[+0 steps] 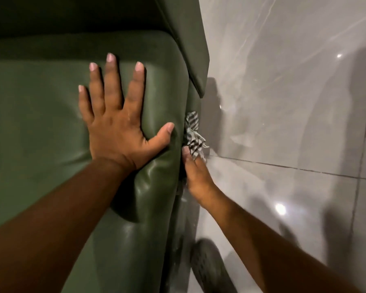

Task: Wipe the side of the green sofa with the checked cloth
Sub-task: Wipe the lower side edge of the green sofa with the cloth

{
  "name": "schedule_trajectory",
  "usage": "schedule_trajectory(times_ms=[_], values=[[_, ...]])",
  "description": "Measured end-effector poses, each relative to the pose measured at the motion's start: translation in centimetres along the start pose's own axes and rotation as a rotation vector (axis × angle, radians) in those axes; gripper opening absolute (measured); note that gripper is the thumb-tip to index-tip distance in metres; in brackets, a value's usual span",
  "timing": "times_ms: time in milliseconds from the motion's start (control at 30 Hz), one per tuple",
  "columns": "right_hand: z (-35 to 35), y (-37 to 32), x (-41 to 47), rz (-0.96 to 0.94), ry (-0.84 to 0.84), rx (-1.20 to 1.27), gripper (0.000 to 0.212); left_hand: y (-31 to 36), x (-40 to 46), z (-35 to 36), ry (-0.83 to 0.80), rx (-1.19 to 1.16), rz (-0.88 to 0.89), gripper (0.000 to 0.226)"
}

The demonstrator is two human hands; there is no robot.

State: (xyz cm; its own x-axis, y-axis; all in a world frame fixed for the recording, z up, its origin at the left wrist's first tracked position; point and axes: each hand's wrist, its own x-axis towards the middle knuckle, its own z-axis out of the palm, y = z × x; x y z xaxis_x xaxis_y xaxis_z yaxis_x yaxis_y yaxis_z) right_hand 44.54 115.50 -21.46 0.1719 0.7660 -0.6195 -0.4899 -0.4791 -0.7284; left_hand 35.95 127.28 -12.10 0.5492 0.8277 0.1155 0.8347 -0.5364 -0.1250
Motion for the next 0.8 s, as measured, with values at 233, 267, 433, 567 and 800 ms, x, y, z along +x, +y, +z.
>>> schedule_trajectory(times_ms=[233, 267, 433, 567, 800], values=[[-0.9, -0.7, 1.0, 0.119, -0.070, 0.678, 0.060, 0.1, 0.1, -0.2, -0.015, -0.005, 0.014, 0.099], [-1.0, -0.4, 1.3, 0.138, -0.034, 0.666, 0.056, 0.1, 0.2, -0.1, -0.006, -0.004, 0.016, 0.099], [0.1, 1.5, 3.8, -0.112, 0.172, 0.107, 0.049, 0.2, 0.5, 0.1, 0.013, 0.017, 0.039, 0.097], [0.9, 2.0, 7.5, -0.329, 0.176, -0.138, 0.057, 0.3, 0.3, 0.0, 0.037, -0.007, 0.061, 0.096], [-0.3, 2.0, 12.3, -0.057, 0.200, 0.145, 0.067, -1.4, 0.8, 0.7, -0.186, -0.137, 0.030, 0.106]])
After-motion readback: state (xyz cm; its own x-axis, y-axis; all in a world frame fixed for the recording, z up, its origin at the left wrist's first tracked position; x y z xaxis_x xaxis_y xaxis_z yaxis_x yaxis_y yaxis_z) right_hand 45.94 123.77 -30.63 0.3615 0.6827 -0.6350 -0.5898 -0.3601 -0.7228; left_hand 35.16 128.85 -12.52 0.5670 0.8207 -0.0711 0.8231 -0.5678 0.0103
